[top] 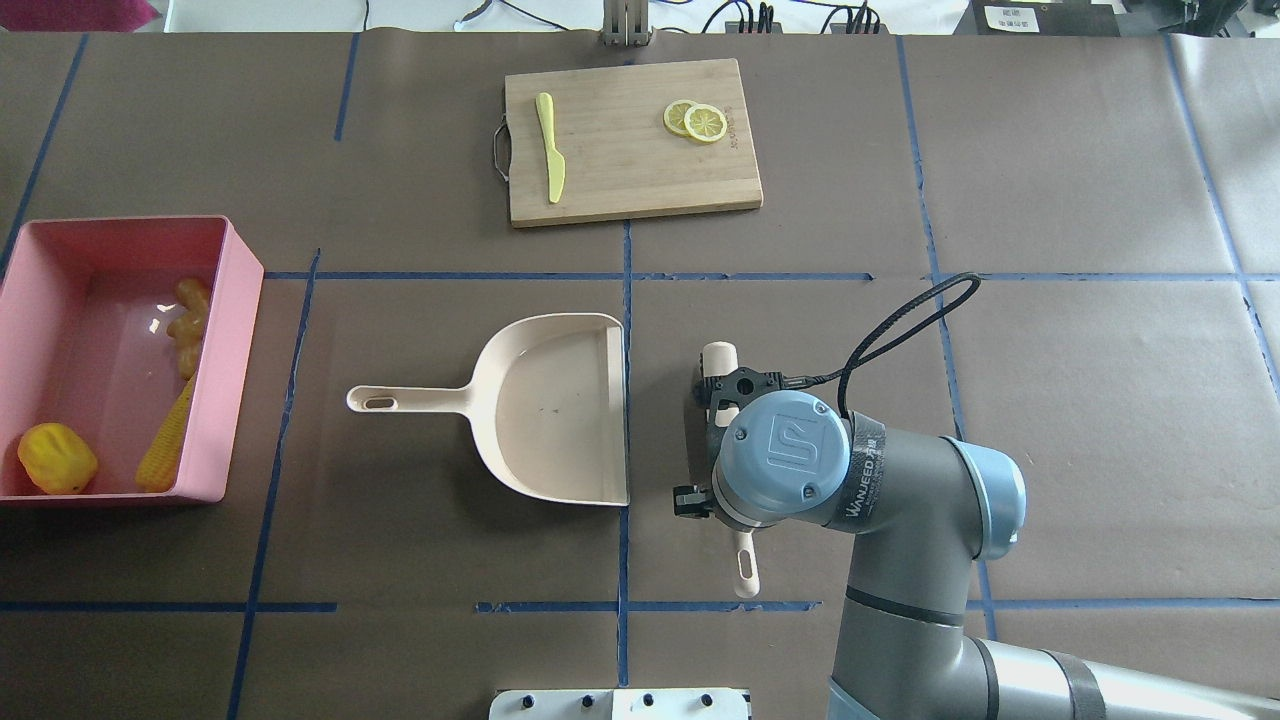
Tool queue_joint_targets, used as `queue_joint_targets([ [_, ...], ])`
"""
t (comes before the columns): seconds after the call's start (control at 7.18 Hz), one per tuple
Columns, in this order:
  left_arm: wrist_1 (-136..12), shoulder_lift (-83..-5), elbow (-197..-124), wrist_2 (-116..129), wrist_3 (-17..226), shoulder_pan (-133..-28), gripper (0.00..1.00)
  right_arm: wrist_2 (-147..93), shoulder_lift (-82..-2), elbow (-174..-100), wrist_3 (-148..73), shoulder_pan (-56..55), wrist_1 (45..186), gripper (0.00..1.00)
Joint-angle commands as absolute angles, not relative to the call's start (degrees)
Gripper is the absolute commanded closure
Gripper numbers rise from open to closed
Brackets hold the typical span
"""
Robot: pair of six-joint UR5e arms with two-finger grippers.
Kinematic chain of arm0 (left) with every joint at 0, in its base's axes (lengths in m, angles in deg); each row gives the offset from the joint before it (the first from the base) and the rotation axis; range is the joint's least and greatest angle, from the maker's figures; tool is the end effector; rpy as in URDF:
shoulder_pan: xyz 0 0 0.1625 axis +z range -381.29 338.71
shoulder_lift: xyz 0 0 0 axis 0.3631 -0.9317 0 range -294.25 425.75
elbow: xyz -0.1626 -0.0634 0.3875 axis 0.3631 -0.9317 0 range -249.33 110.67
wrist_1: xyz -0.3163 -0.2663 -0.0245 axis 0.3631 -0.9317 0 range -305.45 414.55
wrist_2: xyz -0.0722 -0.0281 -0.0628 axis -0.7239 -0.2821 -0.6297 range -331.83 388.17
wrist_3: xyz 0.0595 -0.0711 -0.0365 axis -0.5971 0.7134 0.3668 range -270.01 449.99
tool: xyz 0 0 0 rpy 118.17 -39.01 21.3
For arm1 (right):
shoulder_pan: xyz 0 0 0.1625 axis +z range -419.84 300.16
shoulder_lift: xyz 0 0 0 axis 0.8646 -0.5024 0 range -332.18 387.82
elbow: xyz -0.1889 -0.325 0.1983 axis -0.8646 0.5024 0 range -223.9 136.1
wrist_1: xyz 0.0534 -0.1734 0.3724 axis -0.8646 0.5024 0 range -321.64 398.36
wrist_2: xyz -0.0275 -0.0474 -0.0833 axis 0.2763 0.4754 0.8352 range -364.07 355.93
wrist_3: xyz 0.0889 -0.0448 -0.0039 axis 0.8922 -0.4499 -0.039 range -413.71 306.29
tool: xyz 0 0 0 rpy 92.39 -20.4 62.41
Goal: Sweep and dump trash into bin
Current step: 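Set the dustpan on the table, open the left gripper and withdraw it, then carry the white brush away from the dustpan with the right gripper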
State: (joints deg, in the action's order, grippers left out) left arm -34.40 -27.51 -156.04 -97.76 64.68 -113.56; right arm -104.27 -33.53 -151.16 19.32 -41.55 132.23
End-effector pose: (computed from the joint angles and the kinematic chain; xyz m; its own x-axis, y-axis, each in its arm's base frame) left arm -0.0951 -0.5112 0.6696 0.7480 0.3881 -0.5385 -0.3099 0.9216 0.2338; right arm -0.5489 -0.3033 0.2597 0.7318 -0.0608 0.6788 0.0181 0.9974 0.0697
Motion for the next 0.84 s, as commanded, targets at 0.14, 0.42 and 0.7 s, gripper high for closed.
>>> queue_joint_targets([
  [0.14, -32.9, -23.5, -155.5, -108.7, 74.7, -115.1, 0.0, -104.3, -33.3, -151.2, 19.4, -41.5, 132.2, 1.0],
  [0.42, -33.4, -23.6, -155.6, -108.3, 74.7, -115.1, 0.0, -104.5, -33.3, -151.2, 18.8, -39.9, 132.2, 1.0],
  [0.7, -34.0, -23.5, -155.7, -108.4, 74.4, -115.2, 0.0, -106.4, -34.0, -152.7, 16.6, -36.2, 132.4, 1.0],
])
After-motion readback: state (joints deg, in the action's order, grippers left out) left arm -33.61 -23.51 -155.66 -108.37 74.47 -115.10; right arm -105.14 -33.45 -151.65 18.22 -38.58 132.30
